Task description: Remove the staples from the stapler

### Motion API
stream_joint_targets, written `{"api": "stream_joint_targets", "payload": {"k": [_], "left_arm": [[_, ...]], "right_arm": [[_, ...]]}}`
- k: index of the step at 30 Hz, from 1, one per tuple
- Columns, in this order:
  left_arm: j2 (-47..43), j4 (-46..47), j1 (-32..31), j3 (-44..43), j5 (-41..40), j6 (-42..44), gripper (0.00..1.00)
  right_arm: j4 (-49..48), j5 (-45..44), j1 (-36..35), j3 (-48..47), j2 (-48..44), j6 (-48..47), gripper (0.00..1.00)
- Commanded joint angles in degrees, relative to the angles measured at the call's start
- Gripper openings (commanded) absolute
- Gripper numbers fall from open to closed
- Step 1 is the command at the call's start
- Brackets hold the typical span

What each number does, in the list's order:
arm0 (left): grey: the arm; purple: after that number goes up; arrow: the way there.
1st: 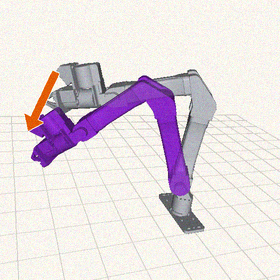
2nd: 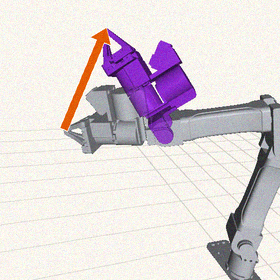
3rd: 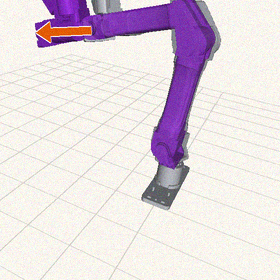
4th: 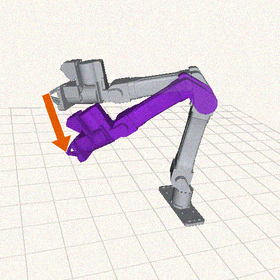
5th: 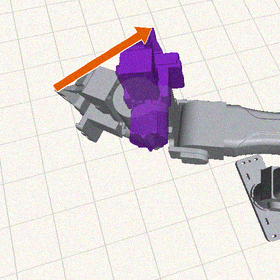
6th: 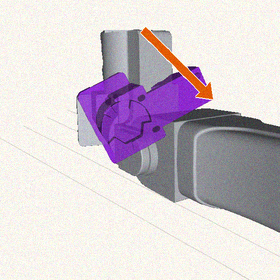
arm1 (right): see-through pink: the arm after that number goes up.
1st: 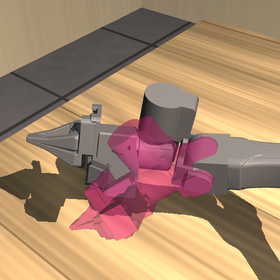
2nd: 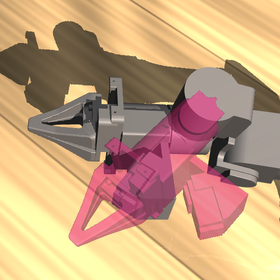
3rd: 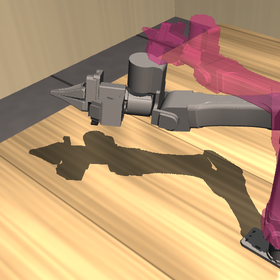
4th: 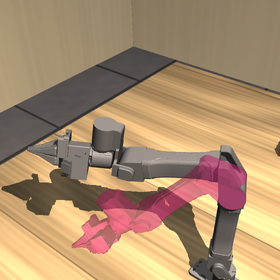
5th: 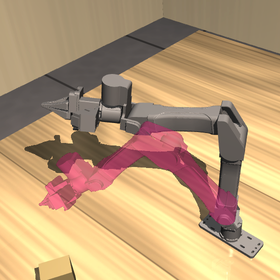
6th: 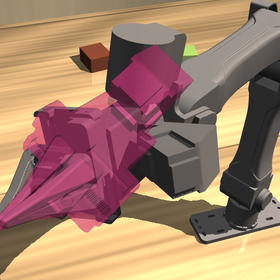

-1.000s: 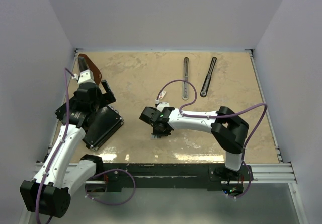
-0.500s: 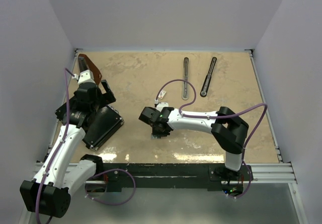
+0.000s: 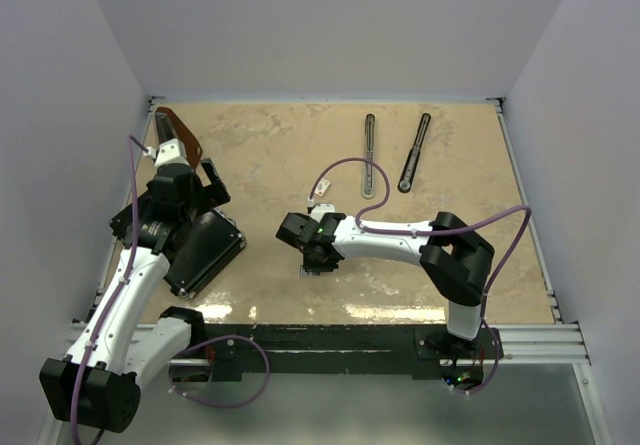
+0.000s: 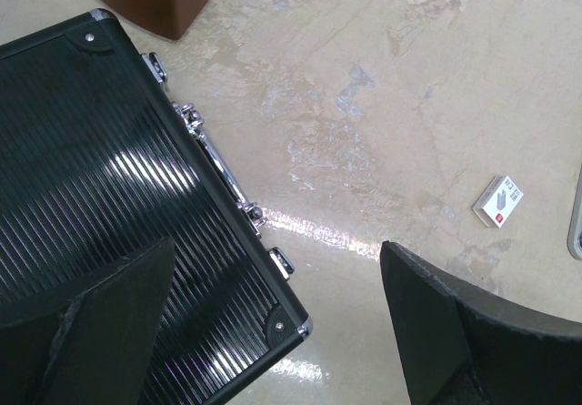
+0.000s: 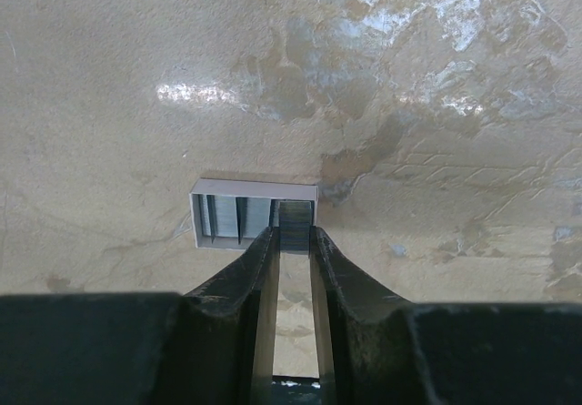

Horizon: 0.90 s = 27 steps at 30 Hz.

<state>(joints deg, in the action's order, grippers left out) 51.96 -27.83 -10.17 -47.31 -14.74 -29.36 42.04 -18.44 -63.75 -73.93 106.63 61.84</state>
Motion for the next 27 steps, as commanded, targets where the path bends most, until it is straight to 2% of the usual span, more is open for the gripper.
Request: {"api": "stream_joint_targets", "payload": {"k": [1,27], "left_arm": [[-0.37,2.17,0.24,-0.06,0.24,0.89,0.99],[-0.29,2.26,0.24,0.02,0.15,1.06,0.99]], "right_arm": [[-0.47,-0.20,-0.24,-1.66,0.07,-0.41,0.23],[0.41,-0.72,-0.24,-3.50,-0.89,-1.73,0.27]]}}
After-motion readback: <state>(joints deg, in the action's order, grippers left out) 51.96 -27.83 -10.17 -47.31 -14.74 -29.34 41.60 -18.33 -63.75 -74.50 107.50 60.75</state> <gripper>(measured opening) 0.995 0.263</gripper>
